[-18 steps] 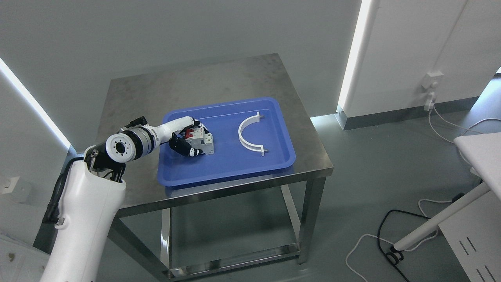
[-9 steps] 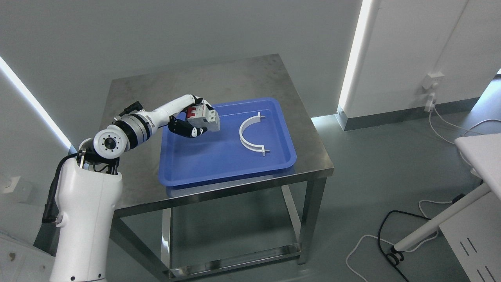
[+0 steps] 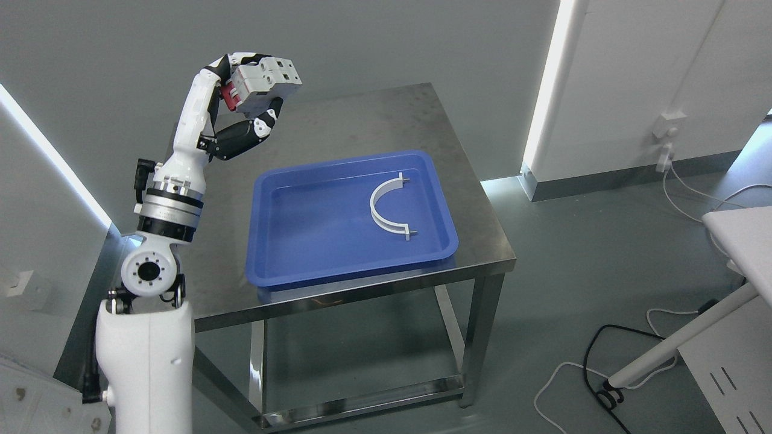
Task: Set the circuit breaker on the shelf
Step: 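Lift the circuit breaker up out of the tray with the left hand, then hold the breaker in the left hand while turning toward the blue bin shelf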
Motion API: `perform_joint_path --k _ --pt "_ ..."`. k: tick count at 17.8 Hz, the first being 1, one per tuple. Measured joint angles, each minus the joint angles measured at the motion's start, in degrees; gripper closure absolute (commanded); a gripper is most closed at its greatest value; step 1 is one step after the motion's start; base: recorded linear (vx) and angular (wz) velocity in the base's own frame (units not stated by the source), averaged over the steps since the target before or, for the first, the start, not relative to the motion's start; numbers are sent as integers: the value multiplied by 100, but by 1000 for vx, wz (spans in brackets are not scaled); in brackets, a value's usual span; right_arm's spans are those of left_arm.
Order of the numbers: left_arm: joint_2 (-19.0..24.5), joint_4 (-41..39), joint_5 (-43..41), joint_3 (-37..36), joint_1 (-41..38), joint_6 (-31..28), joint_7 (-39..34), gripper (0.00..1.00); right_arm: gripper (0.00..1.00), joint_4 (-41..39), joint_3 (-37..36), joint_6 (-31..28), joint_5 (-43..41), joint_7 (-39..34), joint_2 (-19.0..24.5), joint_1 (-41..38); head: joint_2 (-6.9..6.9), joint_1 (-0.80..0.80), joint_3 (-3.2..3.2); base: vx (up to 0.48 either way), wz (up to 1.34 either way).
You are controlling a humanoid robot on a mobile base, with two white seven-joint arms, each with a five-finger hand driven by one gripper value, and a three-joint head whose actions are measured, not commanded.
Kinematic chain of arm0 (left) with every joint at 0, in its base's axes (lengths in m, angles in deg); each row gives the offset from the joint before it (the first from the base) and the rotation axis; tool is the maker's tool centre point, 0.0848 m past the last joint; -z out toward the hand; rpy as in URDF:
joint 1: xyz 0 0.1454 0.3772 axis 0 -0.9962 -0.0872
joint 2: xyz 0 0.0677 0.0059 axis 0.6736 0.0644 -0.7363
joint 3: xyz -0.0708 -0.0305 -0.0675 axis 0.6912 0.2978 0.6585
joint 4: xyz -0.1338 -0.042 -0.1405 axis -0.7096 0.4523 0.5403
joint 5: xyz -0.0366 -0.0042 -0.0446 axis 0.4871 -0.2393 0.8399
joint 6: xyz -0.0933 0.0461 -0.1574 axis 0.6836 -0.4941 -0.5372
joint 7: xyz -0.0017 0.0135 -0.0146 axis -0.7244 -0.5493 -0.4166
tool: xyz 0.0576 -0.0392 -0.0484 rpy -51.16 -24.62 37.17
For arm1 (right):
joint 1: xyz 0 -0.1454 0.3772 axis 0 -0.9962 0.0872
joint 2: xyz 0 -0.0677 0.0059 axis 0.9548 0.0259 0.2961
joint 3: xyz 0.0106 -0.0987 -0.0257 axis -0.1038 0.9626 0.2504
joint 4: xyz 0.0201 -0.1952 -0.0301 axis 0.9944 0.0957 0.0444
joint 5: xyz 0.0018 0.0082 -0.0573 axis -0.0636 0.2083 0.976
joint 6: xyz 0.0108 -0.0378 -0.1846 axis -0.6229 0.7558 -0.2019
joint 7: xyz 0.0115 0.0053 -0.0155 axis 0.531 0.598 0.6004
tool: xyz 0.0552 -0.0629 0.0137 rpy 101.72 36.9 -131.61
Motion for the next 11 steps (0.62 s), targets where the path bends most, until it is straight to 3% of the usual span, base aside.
perform_joint_path --k 4,11 --pt "-137 -404 301 -16 -1075 845 -411 88 0 0 0 3 0 -4 0 2 0 0 0 -51 -10" --pt "-276 -825 677 48 -2444 1650 30 88 0 0 0 1 0 -25 0 -2 0 0 0 -222 -246"
